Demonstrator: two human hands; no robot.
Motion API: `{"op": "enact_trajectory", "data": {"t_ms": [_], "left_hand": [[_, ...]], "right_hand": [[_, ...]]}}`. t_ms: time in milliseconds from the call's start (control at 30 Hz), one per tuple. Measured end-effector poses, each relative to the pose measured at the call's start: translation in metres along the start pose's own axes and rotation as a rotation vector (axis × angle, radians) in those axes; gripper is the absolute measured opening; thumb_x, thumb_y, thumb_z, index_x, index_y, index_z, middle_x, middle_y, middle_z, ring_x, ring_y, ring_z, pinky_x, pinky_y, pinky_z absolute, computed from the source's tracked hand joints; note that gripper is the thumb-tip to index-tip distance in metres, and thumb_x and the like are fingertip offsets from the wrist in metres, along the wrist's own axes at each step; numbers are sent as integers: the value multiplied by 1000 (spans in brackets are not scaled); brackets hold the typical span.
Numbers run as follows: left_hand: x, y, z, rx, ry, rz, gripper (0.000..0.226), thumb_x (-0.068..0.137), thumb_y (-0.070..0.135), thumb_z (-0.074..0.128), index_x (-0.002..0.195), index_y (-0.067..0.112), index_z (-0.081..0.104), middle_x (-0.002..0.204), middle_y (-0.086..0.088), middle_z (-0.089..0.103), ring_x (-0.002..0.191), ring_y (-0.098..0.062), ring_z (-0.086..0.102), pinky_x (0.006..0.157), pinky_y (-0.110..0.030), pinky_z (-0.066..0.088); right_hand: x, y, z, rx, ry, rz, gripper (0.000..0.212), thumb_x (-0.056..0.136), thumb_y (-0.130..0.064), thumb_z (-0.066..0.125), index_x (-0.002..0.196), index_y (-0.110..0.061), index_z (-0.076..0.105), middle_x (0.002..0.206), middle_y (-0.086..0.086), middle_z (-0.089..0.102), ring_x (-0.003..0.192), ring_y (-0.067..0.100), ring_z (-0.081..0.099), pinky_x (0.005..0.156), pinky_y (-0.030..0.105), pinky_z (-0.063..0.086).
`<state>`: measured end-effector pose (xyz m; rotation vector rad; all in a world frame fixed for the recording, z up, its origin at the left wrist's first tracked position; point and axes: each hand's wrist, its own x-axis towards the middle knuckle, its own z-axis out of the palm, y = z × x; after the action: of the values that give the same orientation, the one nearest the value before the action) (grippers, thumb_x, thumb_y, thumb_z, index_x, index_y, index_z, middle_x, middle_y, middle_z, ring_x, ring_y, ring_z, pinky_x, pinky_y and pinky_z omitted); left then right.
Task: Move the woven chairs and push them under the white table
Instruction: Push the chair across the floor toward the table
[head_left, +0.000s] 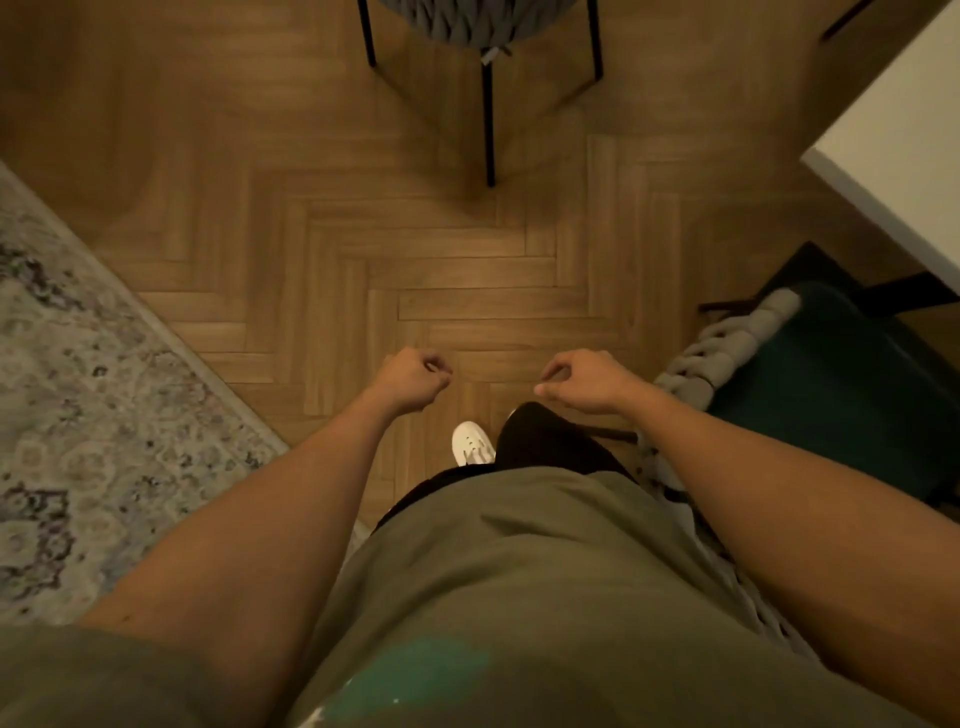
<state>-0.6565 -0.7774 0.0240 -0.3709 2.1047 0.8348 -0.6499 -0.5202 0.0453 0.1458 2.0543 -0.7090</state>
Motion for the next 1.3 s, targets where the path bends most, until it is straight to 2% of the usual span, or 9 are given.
{"op": "enact_trajectory", "data": {"t_ms": [133, 300, 400, 533, 700, 833, 1000, 1233, 1300], "left_hand": [[34, 31, -39, -16, 21, -8, 11, 97, 19, 59, 103, 14, 66, 99, -10, 68, 81, -21, 65, 70, -34, 57], [89, 81, -84, -6, 35, -18, 6, 94, 19, 61, 88, 19, 63, 92, -16, 70, 76, -26, 66, 66, -36, 56], [121, 116, -110, 10, 30, -27, 6, 95, 20, 61, 93, 15, 64, 88, -13, 68, 76, -25, 65, 67, -37, 57], [159, 166, -142, -22, 34, -22, 10, 96, 23, 62, 85, 24, 61, 92, -10, 70, 78, -23, 66, 65, -34, 56], [203, 220, -182, 10, 43, 11, 9, 96, 25, 62, 98, 18, 68, 98, -5, 69, 91, -23, 64, 84, -36, 54], [242, 255, -218, 73, 89, 49, 10, 96, 24, 62, 100, 16, 68, 86, 3, 64, 73, -6, 58, 62, -20, 42], [300, 293, -269, 108, 55, 99, 18, 95, 25, 63, 109, 15, 69, 100, 0, 64, 99, -18, 59, 79, -27, 42], [360, 338, -318, 175, 1, 166, 21, 95, 23, 64, 114, 16, 66, 107, -1, 64, 97, -14, 58, 68, -19, 41], [372, 348, -327, 199, 31, 175, 30, 94, 24, 64, 123, 15, 63, 117, -5, 65, 102, -17, 58, 75, -21, 44]], "right_hand": [[40, -26, -42, 3, -1, -12, 33, 89, -43, 71, 117, -24, 70, 121, 5, 68, 108, 21, 65, 95, 35, 52], [94, -47, -116, -23, -7, -23, 36, 91, -44, 69, 120, -24, 68, 127, 4, 63, 102, 15, 59, 86, 29, 46], [121, -60, -166, -50, -12, -35, 38, 93, -42, 67, 124, -21, 67, 130, 5, 63, 110, 19, 60, 87, 28, 45], [153, -79, -226, -101, -41, -54, 40, 94, -41, 67, 127, -19, 65, 130, 3, 64, 117, 19, 58, 92, 29, 46], [194, -102, -290, -105, -19, -48, 37, 91, -45, 70, 121, -23, 67, 124, 2, 66, 110, 18, 60, 95, 32, 49], [233, -122, -330, -104, -11, -42, 39, 90, -45, 71, 122, -24, 67, 124, 2, 67, 109, 18, 63, 94, 31, 50], [277, -155, -377, -108, 14, -12, 44, 89, -47, 71, 126, -23, 67, 127, 4, 66, 116, 20, 61, 93, 29, 47], [323, -200, -436, -27, 17, 5, 43, 93, -42, 68, 131, -22, 63, 138, 6, 58, 125, 23, 55, 98, 34, 46], [337, -209, -448, -19, 16, 9, 43, 92, -42, 69, 130, -22, 63, 136, 6, 59, 123, 22, 57, 99, 35, 47]]}}
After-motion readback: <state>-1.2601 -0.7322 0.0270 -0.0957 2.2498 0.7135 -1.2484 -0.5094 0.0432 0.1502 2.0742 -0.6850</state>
